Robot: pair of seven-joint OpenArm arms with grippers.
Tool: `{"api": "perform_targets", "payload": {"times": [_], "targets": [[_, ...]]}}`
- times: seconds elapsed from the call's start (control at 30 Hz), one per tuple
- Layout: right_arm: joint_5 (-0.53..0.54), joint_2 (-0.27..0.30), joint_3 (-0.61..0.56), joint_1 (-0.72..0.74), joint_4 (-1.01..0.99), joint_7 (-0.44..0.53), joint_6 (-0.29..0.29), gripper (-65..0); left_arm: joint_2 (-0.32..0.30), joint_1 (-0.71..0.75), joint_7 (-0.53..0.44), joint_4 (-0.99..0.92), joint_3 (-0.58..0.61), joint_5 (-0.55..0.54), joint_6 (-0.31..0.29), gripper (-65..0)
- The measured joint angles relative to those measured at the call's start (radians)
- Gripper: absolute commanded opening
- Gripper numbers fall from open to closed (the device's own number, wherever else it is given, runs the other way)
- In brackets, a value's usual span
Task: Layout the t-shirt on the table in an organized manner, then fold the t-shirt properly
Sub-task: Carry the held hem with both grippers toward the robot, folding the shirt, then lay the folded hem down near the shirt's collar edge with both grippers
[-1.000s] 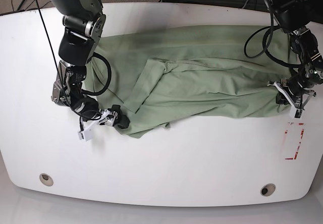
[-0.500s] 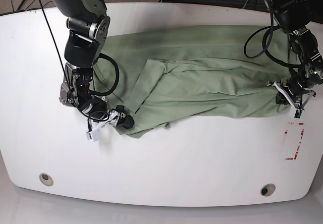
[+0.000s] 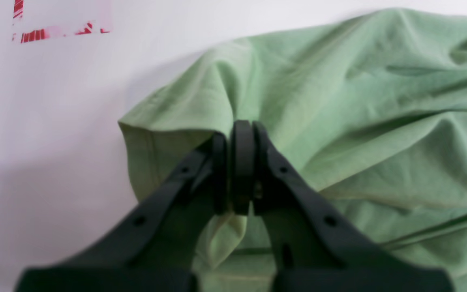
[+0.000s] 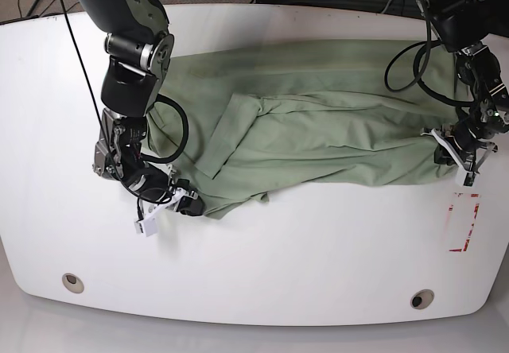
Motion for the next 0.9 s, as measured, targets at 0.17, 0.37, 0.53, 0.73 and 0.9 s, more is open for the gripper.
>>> {"api": "perform_targets", "payload": {"times": [0.17, 0.37, 0.53, 0.73, 0.9], "targets": [[-0.001, 0.012, -0.001, -0.017, 0.058, -0.068, 0.0, -65.0, 0.0, -0.002, 0.0, 0.0, 0.0, 0.0, 0.0, -65.0], [0.002, 0.025, -0.035, -0.066, 0.208, -0.123, 0.001, -65.0, 0.0, -0.008, 0.0, 0.0, -0.001, 0.0, 0.0, -65.0], [0.005, 0.016, -0.039, -0.108, 0.332, -0.196, 0.004, -65.0, 0.0, -0.019, 0.006, 0.0, -0.005, 0.0, 0.0, -65.0], [0.002, 0.014, -0.039, -0.148, 0.47, -0.28, 0.006, -65.0, 0.009, -0.031, 0.069, 0.026, -0.057, 0.0, 0.0, -65.0], [0.006, 0.016, -0.037, -0.184, 0.583, -0.335, 0.007, -65.0, 0.003, -0.036, 0.11, 0.068, -0.084, 0.0, 0.0, -65.0]]}}
